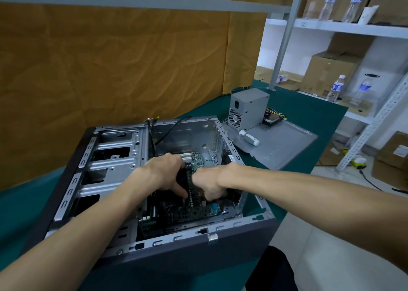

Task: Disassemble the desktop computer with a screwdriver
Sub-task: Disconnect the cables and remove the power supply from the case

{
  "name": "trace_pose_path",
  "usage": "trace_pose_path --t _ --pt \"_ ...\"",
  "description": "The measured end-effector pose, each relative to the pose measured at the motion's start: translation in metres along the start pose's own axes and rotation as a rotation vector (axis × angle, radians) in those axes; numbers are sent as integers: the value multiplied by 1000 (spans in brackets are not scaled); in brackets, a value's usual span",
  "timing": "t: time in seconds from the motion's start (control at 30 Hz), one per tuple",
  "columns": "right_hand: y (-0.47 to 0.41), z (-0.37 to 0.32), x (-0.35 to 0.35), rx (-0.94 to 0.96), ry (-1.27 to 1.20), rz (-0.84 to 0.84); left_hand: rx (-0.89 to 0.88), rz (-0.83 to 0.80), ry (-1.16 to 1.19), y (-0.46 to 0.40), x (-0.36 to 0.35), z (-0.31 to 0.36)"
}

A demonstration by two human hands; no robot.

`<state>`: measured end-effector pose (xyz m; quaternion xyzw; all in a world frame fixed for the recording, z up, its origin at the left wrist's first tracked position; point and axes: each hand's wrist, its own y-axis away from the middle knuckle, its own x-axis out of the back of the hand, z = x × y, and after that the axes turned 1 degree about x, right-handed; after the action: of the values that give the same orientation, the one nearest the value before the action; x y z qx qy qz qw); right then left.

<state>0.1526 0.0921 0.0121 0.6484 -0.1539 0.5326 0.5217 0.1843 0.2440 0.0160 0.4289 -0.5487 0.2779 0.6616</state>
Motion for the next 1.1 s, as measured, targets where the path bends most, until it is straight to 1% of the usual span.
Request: trace_pose_path --t 0.13,0.23,0.37,0.47,0.57,0.63,0.7,0.77,0.8,0.87,0.97,1.03,1.1 --pt "4 -3 1 19 -3 -5 -8 11 3 -1 0 0" --pt "10 0 18 14 -12 82 -9 8 6 1 1 0" --pt "23 19 43 -74 80 224 -14 17 -3 4 3 -2" --pt "26 26 34 -89 132 316 -13 27 -16 4 3 -2" --pt "21 24 25 -99 186 362 -31 33 -8 5 3 -1" --pt "16 25 24 -106 203 361 -34 32 -11 6 4 -1" --pt "10 27 23 -121 188 318 -31 29 -17 6 4 -1" --pt "5 34 25 -141 102 306 -29 17 -36 5 2 -1" --pt "3 38 28 -138 26 335 -30 11 -52 4 0 -1" --pt "-3 52 34 -107 -94 457 -30 4 -80 0 -4 -2" --pt "-15 76 38 -125 -65 679 -16 -6 -109 -2 -9 -4" --pt "-25 88 38 -192 -49 742 -20 4 -148 0 -12 -3" --pt "-34 93 36 -236 -111 751 -31 15 -158 2 -14 -2"
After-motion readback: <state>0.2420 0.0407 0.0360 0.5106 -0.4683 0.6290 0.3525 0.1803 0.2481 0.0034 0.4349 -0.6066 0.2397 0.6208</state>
